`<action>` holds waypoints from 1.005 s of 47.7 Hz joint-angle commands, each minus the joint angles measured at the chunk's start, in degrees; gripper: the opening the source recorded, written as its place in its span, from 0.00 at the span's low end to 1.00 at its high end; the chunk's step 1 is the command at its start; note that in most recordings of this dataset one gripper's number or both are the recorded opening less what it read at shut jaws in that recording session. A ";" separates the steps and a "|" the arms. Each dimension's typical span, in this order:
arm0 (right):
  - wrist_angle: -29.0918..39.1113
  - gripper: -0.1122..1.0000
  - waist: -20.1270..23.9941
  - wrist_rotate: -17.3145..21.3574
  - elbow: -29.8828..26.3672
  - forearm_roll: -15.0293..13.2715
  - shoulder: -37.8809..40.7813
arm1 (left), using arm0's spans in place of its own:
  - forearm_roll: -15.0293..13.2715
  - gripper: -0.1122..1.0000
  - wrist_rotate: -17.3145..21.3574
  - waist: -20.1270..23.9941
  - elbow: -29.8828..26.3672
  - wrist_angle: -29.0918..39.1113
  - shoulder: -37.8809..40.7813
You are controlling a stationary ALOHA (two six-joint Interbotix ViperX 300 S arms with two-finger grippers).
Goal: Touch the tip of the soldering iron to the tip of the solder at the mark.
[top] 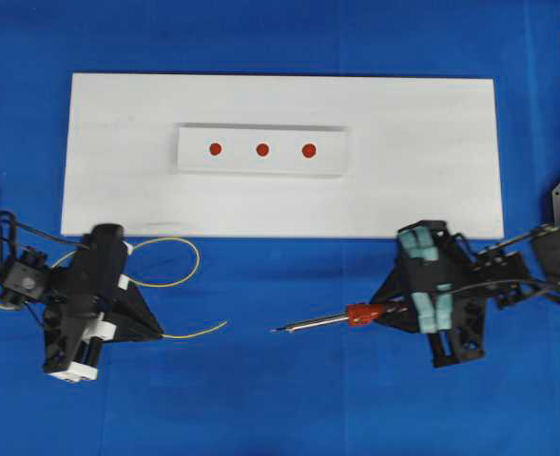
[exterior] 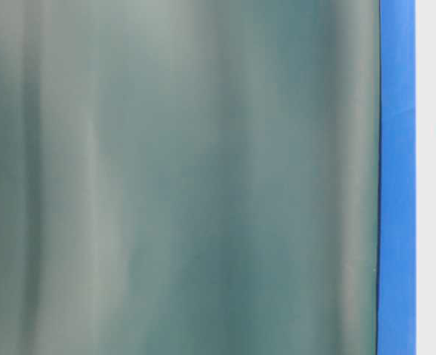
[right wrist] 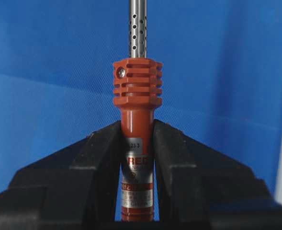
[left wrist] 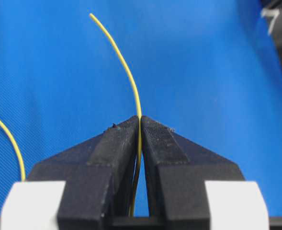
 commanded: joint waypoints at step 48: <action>0.97 0.86 1.14 -0.18 -3.34 0.18 1.67 | 0.00 0.80 1.05 0.62 -5.54 12.57 -2.90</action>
